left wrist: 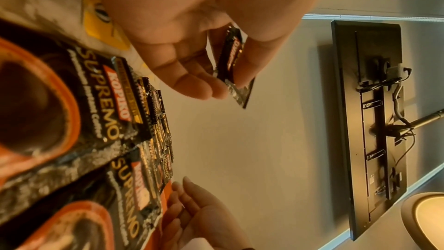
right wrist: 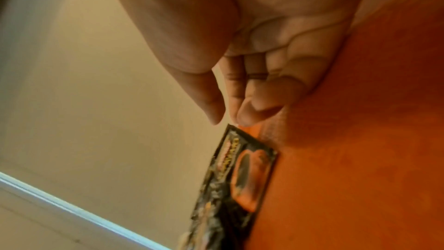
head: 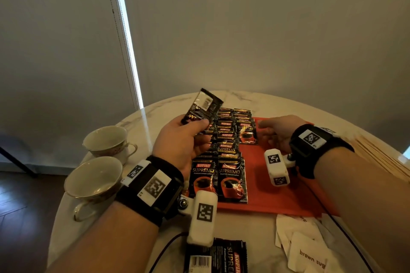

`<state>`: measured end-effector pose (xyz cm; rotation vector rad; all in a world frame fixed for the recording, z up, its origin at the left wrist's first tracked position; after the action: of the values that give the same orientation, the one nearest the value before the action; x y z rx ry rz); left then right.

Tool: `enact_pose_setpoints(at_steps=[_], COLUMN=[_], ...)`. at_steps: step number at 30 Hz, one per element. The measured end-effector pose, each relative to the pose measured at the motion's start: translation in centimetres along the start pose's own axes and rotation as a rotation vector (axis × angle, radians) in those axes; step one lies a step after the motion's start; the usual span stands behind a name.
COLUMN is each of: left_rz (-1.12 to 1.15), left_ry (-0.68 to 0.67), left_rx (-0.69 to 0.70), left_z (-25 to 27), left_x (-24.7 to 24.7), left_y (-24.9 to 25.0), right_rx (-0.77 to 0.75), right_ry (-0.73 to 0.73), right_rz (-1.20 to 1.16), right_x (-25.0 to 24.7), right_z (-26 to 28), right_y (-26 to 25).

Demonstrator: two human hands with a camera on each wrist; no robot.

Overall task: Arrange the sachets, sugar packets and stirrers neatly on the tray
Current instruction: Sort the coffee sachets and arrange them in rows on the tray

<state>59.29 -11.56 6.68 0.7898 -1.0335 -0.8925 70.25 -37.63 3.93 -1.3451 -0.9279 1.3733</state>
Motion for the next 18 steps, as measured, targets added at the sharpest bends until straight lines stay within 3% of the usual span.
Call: enact_pose_setpoints(at_steps=[2,7,9,13,18], left_rz=[-0.056,-0.245,-0.341,-0.274,0.074], left_ry=[-0.01,0.013,0.045,0.028,-0.085], left_rx=[0.032,0.196,0.277,0.318,0.193], left_z=[-0.1,0.4,0.9,1.4,0.8], left_x=[0.1,0.2,0.2,0.1,0.6], left_y=[0.1,1.1,2.0,2.7,2.2], right_rx=[-0.036,-0.104,-0.172,-0.276,-0.515], right_ry=[-0.032,-0.456,-0.524,-0.514,-0.259], right_rz=[-0.139,-0.271,-0.294,-0.409,-0.419], right_x=[0.8,6.0,7.1,7.7,5.5], right_z=[1.4,7.8,9.3,9.6,8.2], right_y=[-1.3,-4.8,-5.7,-6.6,-8.3])
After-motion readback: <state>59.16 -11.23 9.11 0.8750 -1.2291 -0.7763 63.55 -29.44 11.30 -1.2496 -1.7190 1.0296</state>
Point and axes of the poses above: each hand's wrist, its own z-axis away from the middle knuckle, its own x-axis out of the palm, y = z × x, the point moved 9 cm from there along -z, towards the middle knuckle, and after that the axes turned 14 degrees about -x, right-handed, at the moved point
